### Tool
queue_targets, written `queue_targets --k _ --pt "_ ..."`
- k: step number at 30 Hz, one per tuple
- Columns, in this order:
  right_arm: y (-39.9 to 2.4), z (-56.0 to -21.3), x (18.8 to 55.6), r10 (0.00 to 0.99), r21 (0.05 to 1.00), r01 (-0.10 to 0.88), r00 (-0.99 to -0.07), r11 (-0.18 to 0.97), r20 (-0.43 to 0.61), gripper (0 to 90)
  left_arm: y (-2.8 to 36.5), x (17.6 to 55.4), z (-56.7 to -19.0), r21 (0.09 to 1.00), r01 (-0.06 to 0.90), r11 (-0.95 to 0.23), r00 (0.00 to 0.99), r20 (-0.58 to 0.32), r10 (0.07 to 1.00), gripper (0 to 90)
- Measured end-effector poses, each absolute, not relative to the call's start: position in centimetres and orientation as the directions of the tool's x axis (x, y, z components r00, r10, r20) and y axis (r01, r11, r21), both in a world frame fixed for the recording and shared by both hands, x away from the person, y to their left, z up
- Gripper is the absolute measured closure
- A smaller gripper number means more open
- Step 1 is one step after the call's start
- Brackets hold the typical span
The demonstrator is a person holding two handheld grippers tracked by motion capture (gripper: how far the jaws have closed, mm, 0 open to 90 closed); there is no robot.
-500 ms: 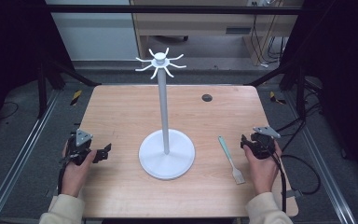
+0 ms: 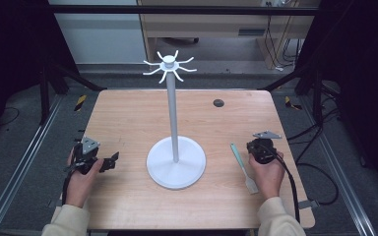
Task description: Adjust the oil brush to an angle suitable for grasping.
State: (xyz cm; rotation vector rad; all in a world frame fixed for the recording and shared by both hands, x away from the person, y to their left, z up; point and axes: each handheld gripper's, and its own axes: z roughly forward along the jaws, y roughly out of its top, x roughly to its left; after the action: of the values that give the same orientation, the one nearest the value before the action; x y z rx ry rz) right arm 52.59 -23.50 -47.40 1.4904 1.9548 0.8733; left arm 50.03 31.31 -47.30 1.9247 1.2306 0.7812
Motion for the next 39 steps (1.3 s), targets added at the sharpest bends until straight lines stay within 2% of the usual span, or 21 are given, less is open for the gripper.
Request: queue_targets --k 5,18,33,39 --pt "-22.8 -48.2 52.9 0.954 0.721 0.66 -0.3 0.212 -0.006 90.0 31.3 50.1 -47.4 0.816 0.497 -0.295 0.367 0.11 0.924 3.6" --pt "-22.1 -49.4 53.2 0.938 0.67 0.695 -0.346 0.26 -0.005 90.0 31.1 50.1 -47.3 0.818 0.488 -0.306 0.383 0.114 0.916 3.5" --pt "-20.8 -48.8 51.9 0.873 0.678 0.655 -0.485 0.333 0.039 90.0 30.8 50.1 -47.4 0.813 0.489 -0.318 0.396 0.118 0.911 3.6" --pt "-20.9 -48.5 52.2 0.898 0.697 0.645 -0.441 0.313 0.004 90.0 30.8 50.1 -47.4 0.812 0.487 -0.321 0.398 0.12 0.909 3.6"
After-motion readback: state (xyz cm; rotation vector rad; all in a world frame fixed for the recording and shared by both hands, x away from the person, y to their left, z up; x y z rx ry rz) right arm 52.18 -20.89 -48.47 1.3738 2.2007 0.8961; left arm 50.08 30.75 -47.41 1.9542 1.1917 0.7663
